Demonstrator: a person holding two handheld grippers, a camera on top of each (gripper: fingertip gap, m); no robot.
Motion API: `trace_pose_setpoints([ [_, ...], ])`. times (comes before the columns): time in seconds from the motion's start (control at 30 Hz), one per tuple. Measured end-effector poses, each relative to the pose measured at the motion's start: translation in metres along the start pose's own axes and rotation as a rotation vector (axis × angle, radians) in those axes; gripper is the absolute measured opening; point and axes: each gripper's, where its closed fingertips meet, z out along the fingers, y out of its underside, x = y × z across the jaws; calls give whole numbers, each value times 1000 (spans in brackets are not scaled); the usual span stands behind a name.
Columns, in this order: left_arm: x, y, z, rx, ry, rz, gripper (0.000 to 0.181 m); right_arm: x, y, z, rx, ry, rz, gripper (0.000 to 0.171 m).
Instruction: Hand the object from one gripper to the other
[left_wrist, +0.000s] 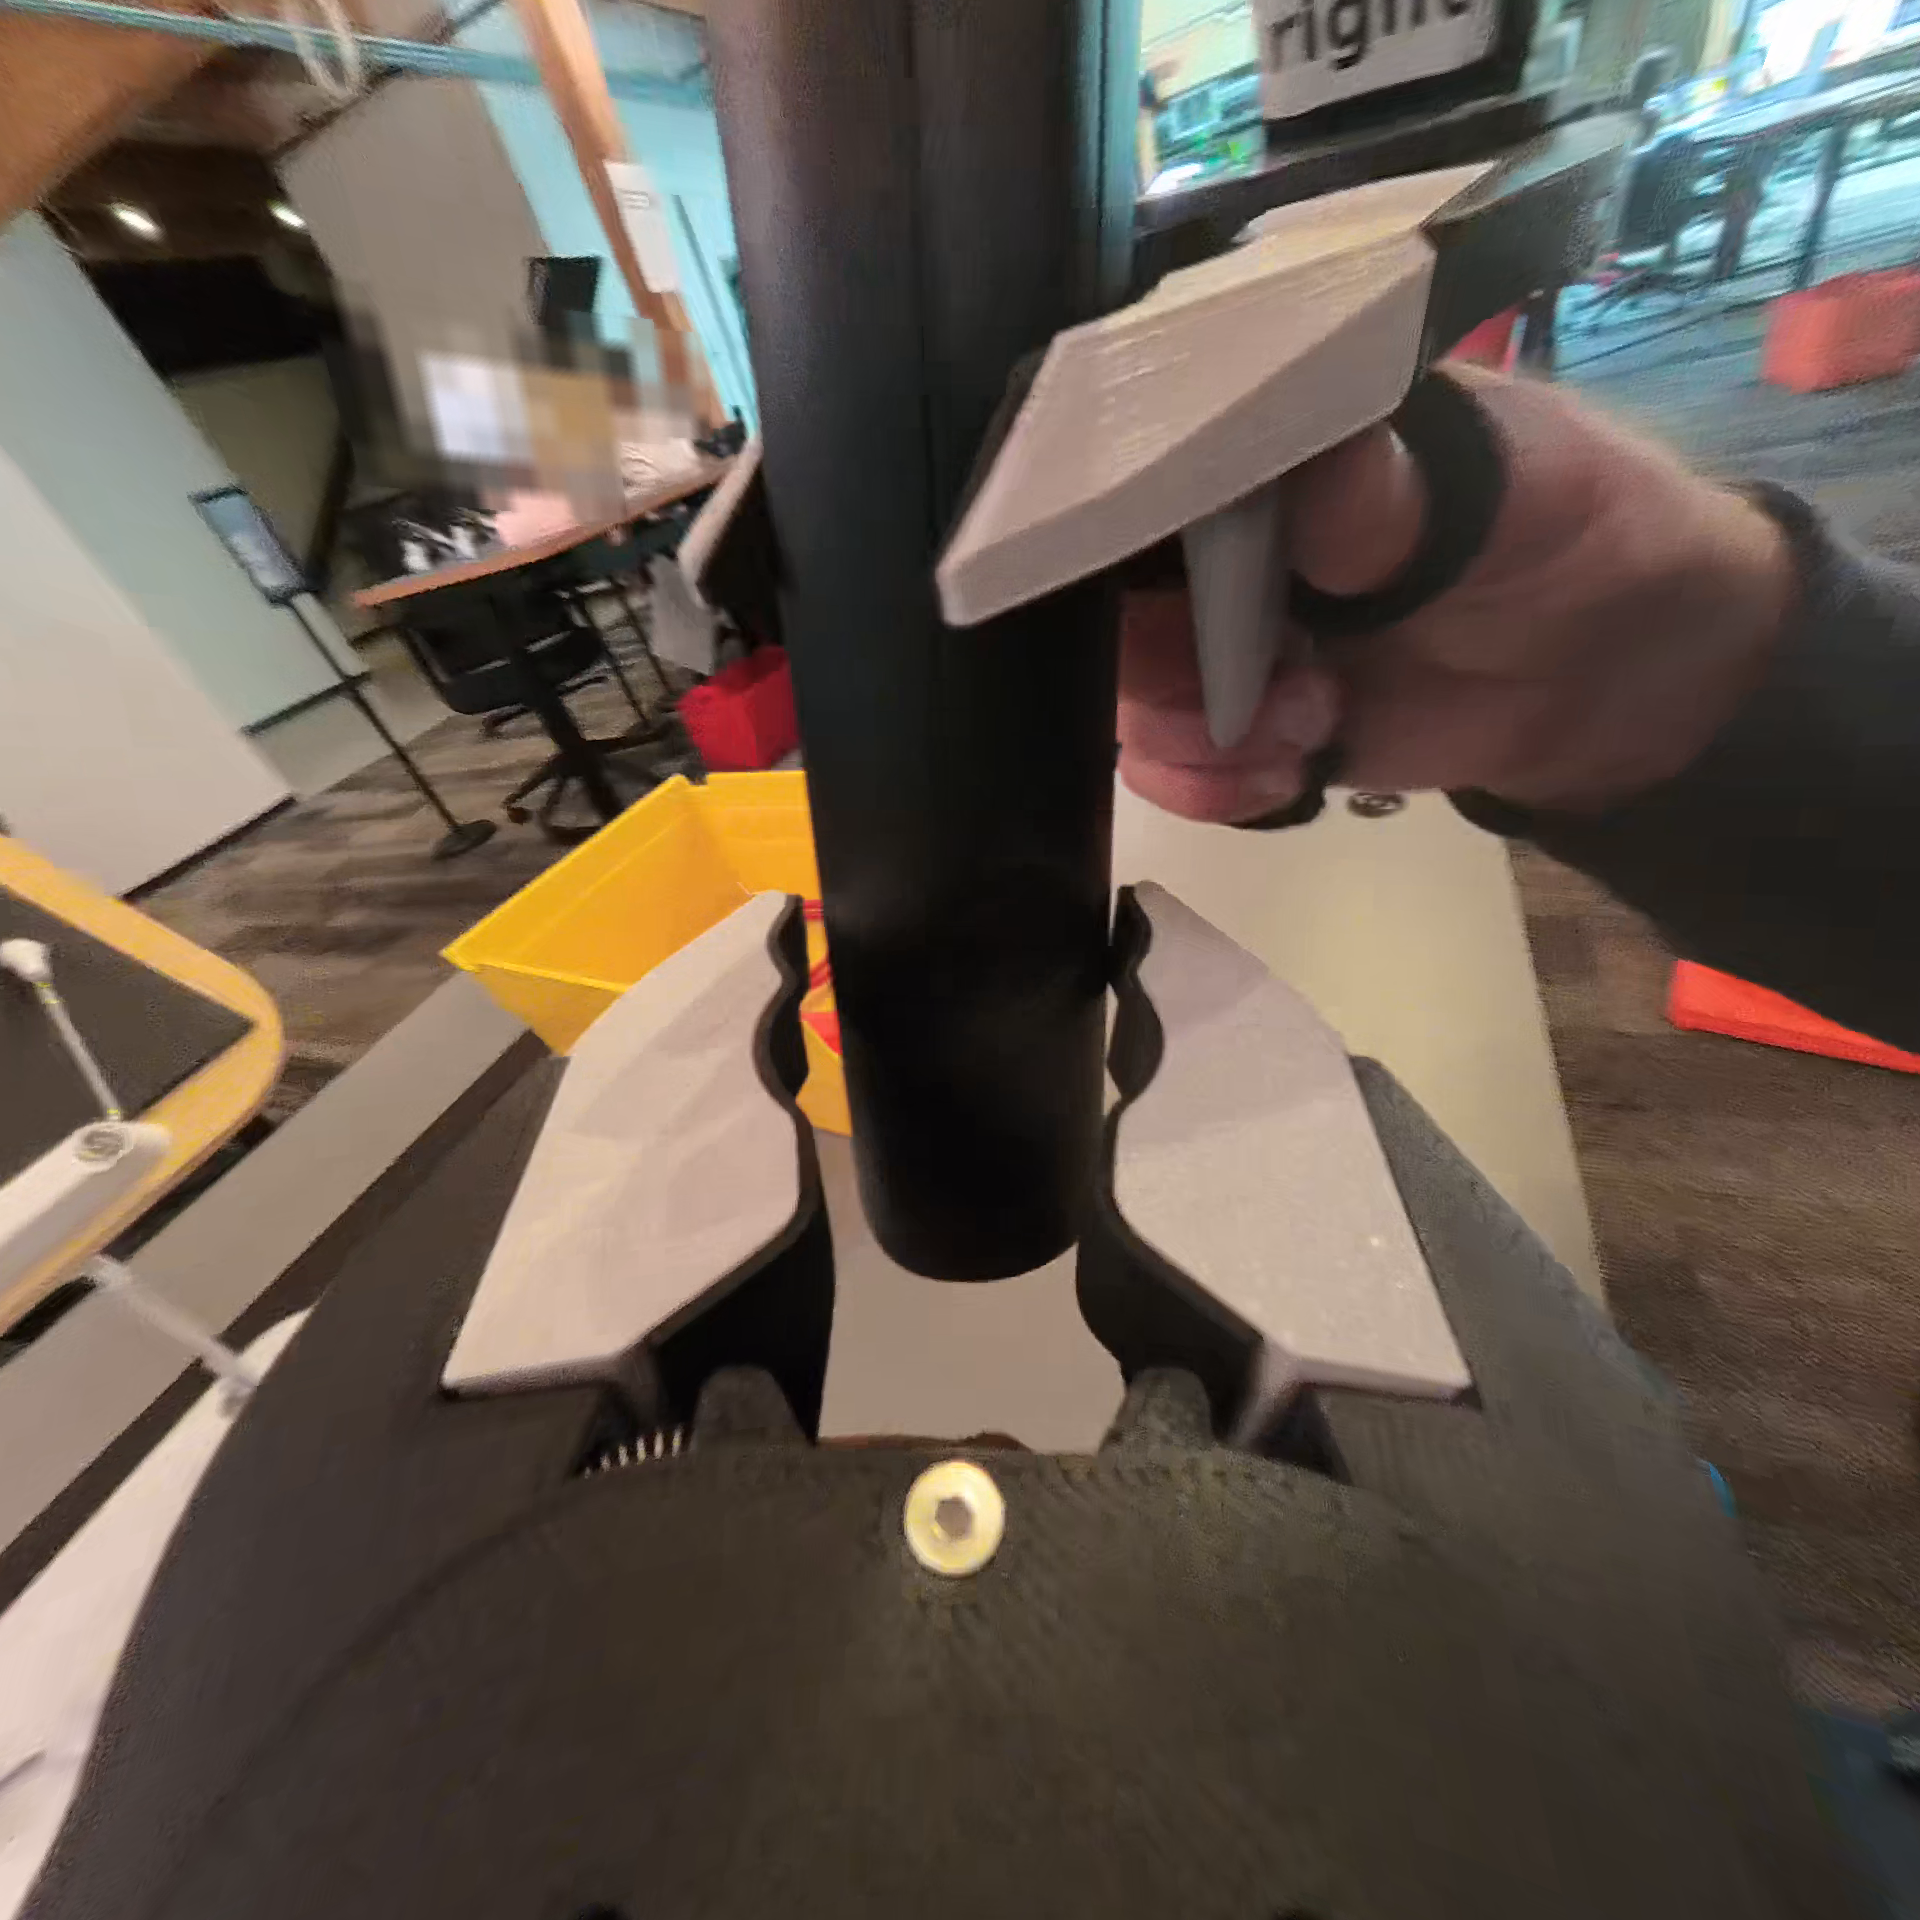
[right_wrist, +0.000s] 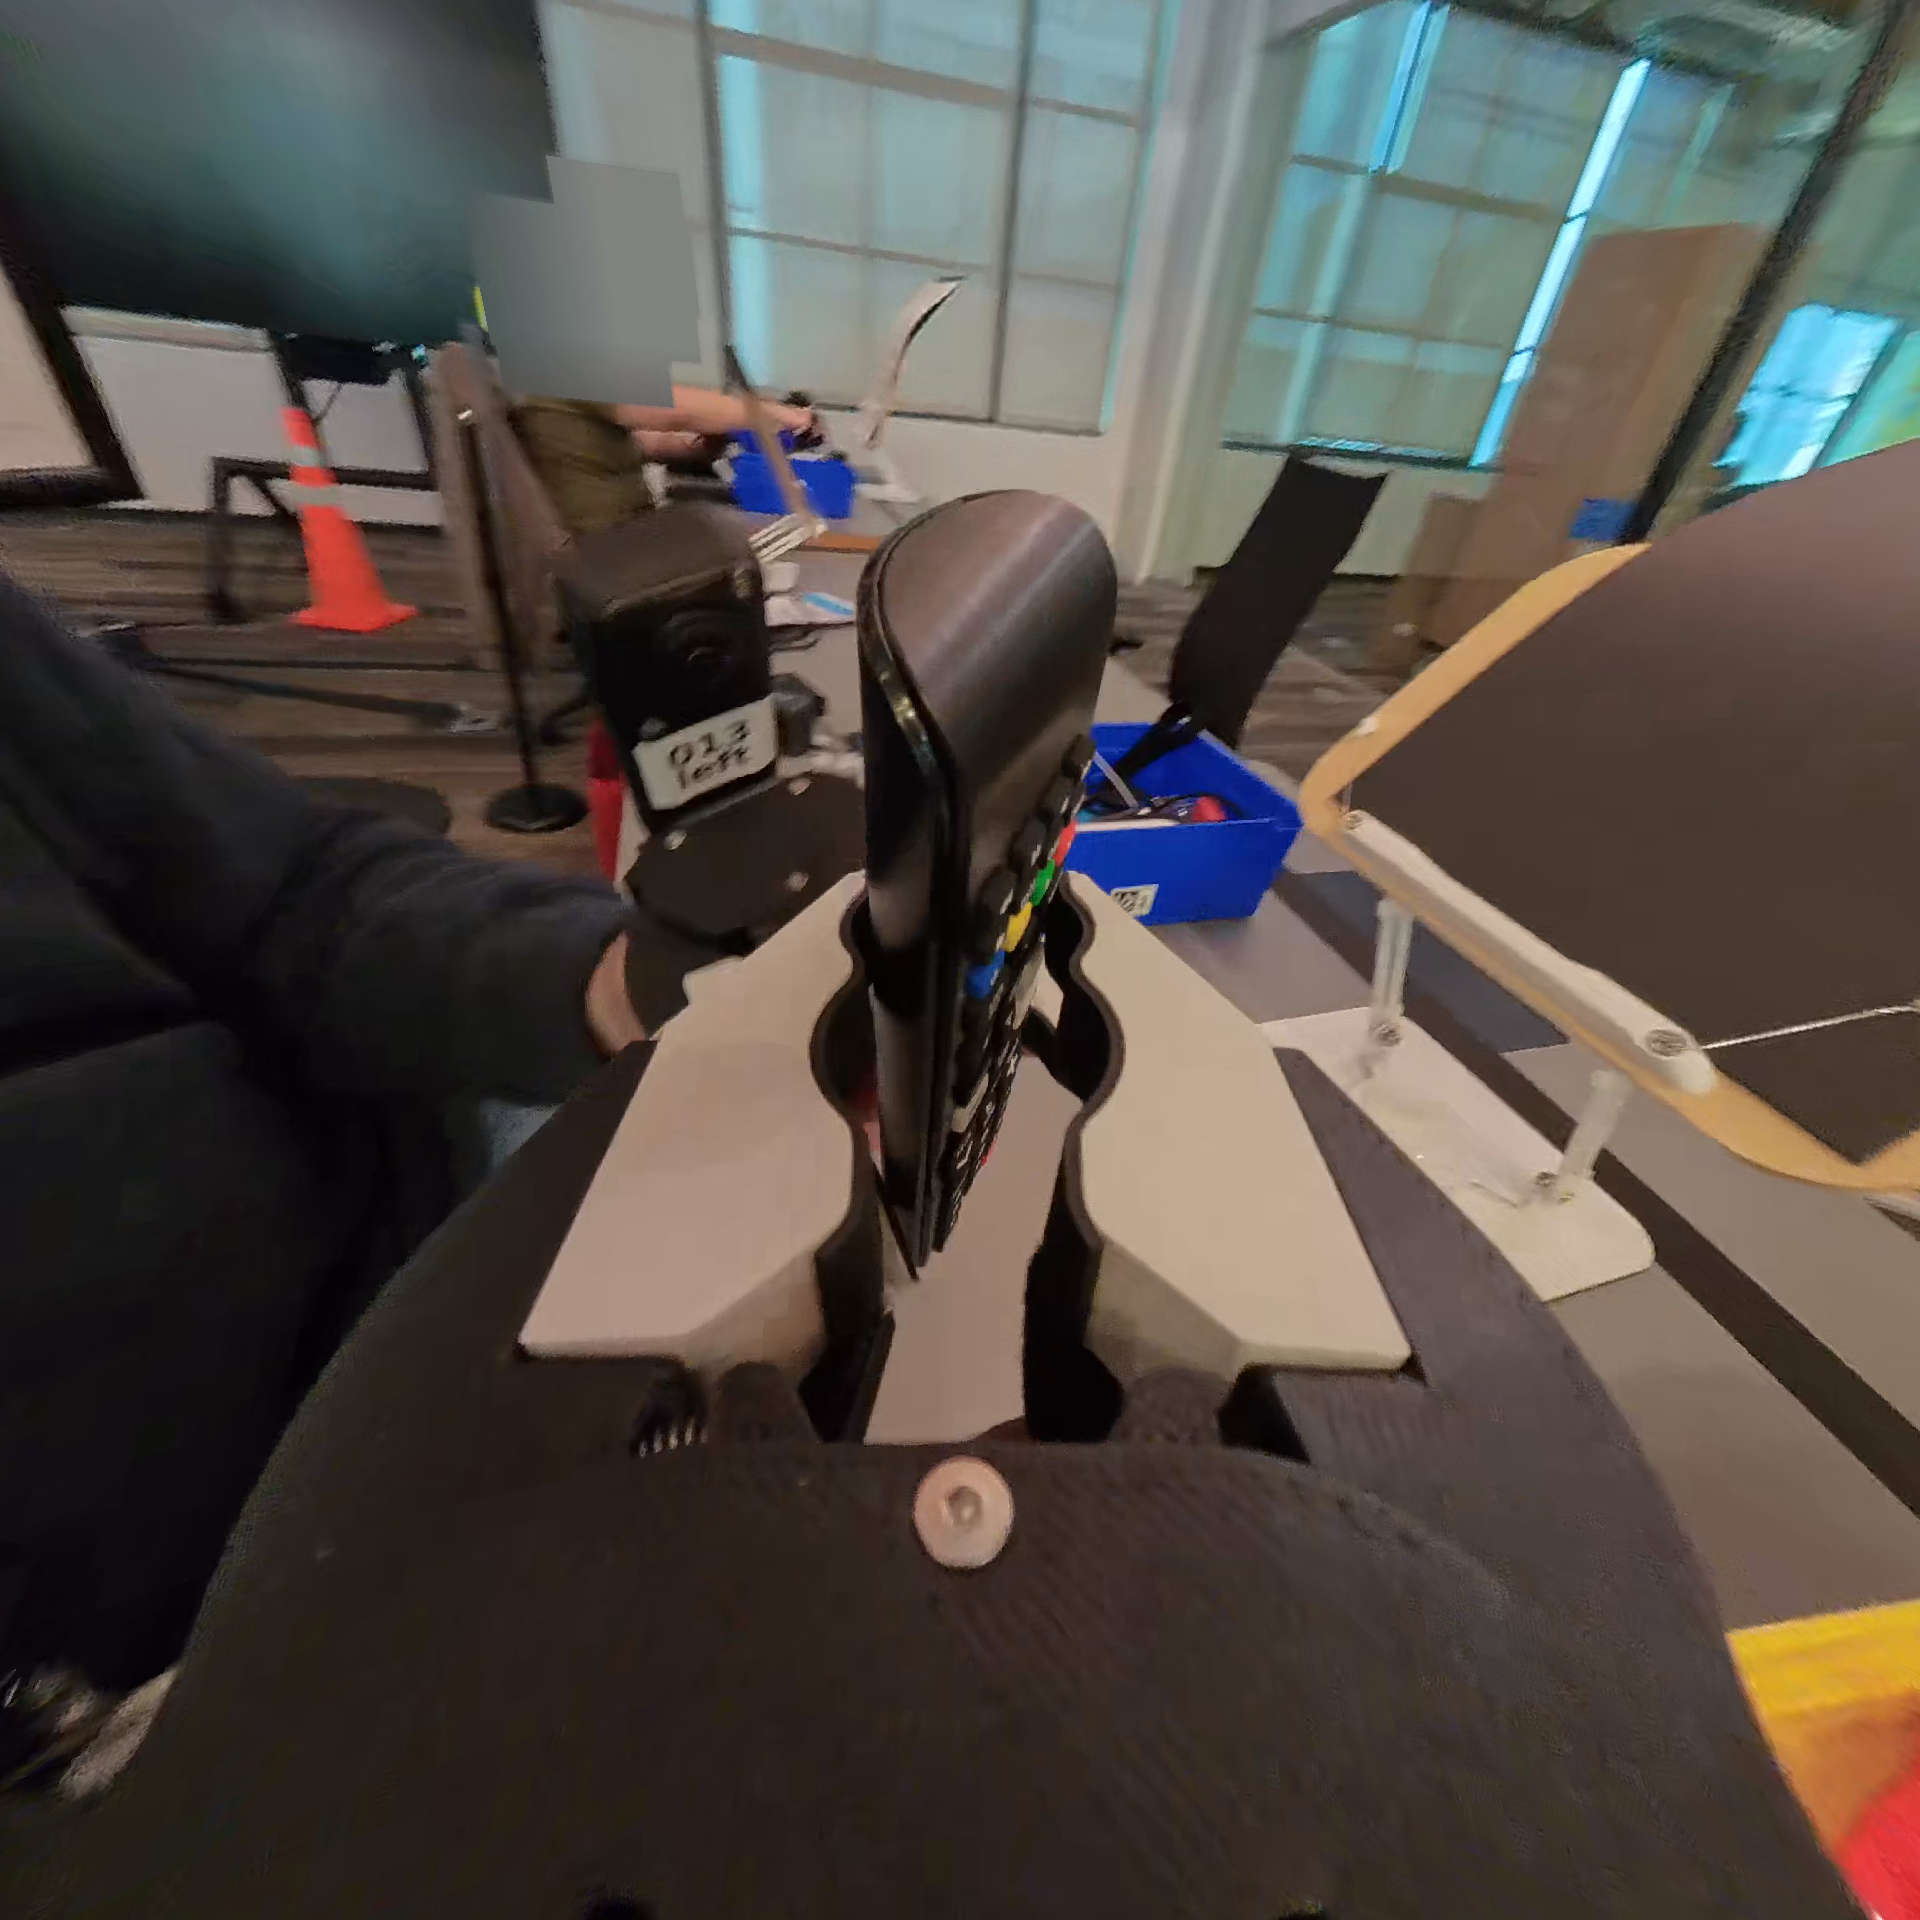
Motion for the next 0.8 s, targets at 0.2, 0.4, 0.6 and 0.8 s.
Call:
trace_pose_setpoints([
  [0.2,16,-8,-9,21,294,-197,57,-22,9,-3,-33,-311,-16,28],
  [0.4,30,-6,-7,21,396,-231,28,-20,13,1,-53,-376,0,27],
  [0.6,27,-5,-6,42,367,-234,23,-12,7,-4,0,-385,34,38],
  [0.8,42,-16,-15,84,511,-266,23,-16,-8,-22,99,-495,31,53],
])
